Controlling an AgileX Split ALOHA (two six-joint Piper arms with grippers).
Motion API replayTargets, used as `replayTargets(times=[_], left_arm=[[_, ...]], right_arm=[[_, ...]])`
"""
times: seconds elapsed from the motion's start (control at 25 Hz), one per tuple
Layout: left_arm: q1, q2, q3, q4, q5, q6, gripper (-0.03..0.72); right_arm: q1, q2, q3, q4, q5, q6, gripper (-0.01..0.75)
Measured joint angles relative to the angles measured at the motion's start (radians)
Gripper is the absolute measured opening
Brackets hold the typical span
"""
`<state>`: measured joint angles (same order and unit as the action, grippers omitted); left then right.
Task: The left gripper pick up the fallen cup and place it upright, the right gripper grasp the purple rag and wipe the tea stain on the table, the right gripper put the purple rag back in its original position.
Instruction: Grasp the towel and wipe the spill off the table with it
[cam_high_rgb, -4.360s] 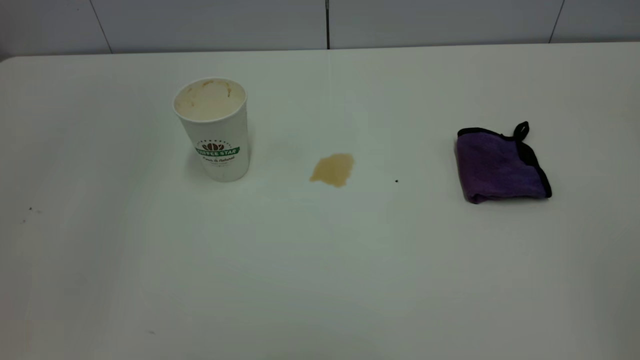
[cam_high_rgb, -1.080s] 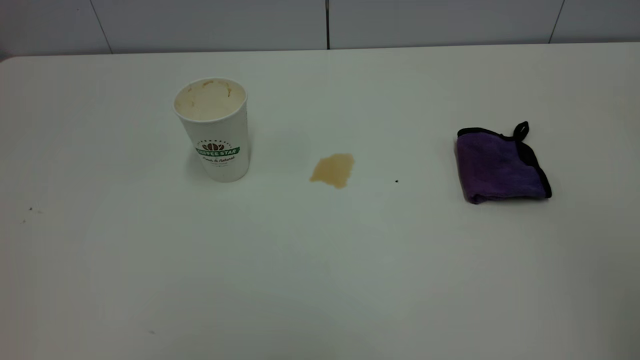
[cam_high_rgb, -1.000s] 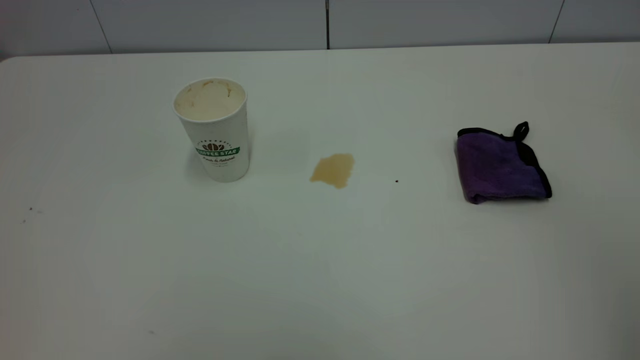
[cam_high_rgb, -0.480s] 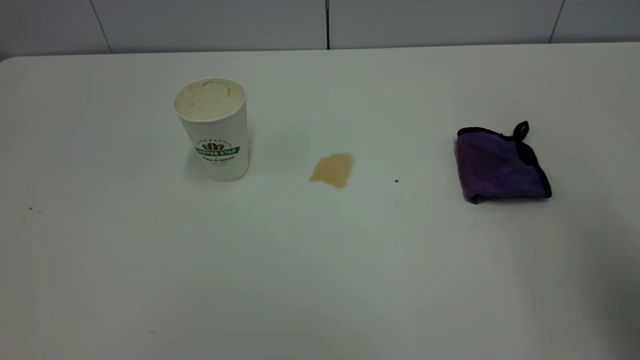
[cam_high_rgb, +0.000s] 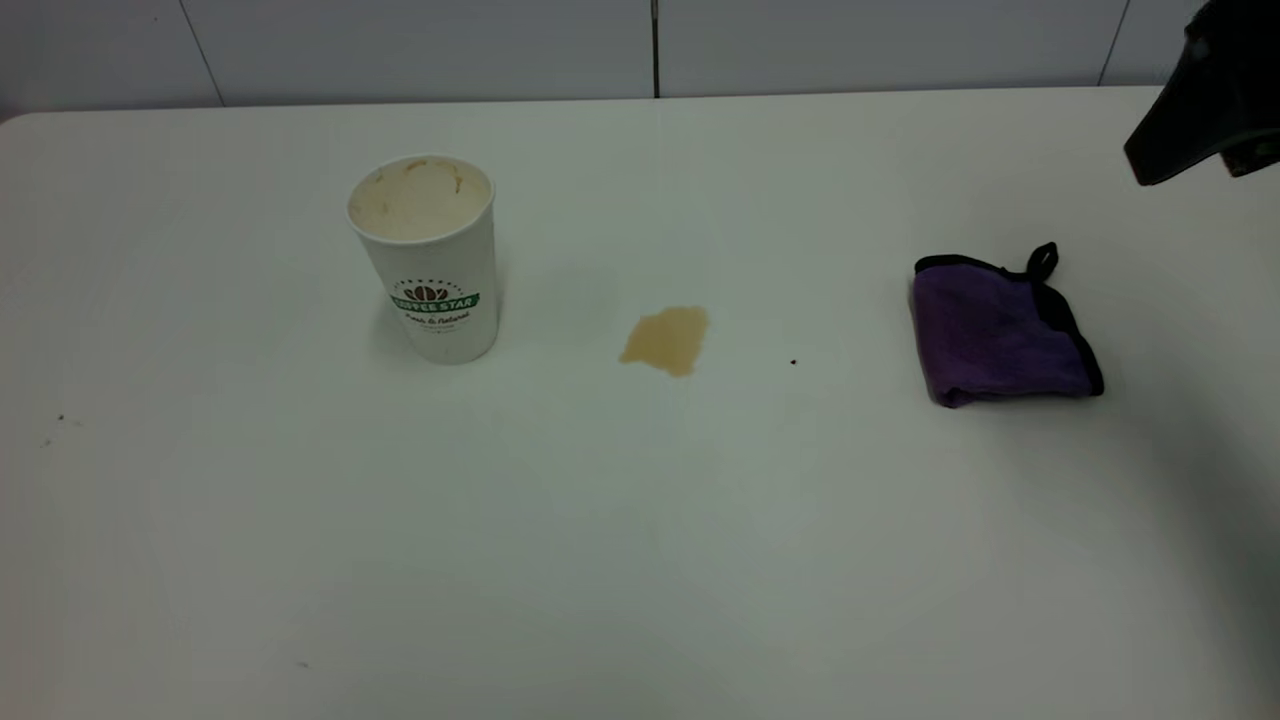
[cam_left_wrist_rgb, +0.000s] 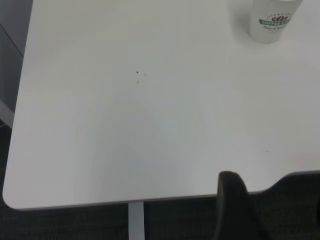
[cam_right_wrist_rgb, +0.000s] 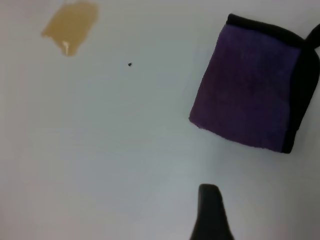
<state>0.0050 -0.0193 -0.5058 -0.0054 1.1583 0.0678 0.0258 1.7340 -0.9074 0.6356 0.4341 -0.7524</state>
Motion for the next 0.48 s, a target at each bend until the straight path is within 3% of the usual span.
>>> replayTargets(times=[0.24,0.48], left_arm=[[0.000,0.000,0.000,0.000,0.000,-0.001,0.432],[0.000,0.000,0.000,-0.001,0.000,-0.001,0.432]], right_arm=[[0.021,0.244,-0.196,-0.081,0.068,0.104,0.589],[0.083,0.450,-0.413,-0.428,0.150,0.429,0.589]])
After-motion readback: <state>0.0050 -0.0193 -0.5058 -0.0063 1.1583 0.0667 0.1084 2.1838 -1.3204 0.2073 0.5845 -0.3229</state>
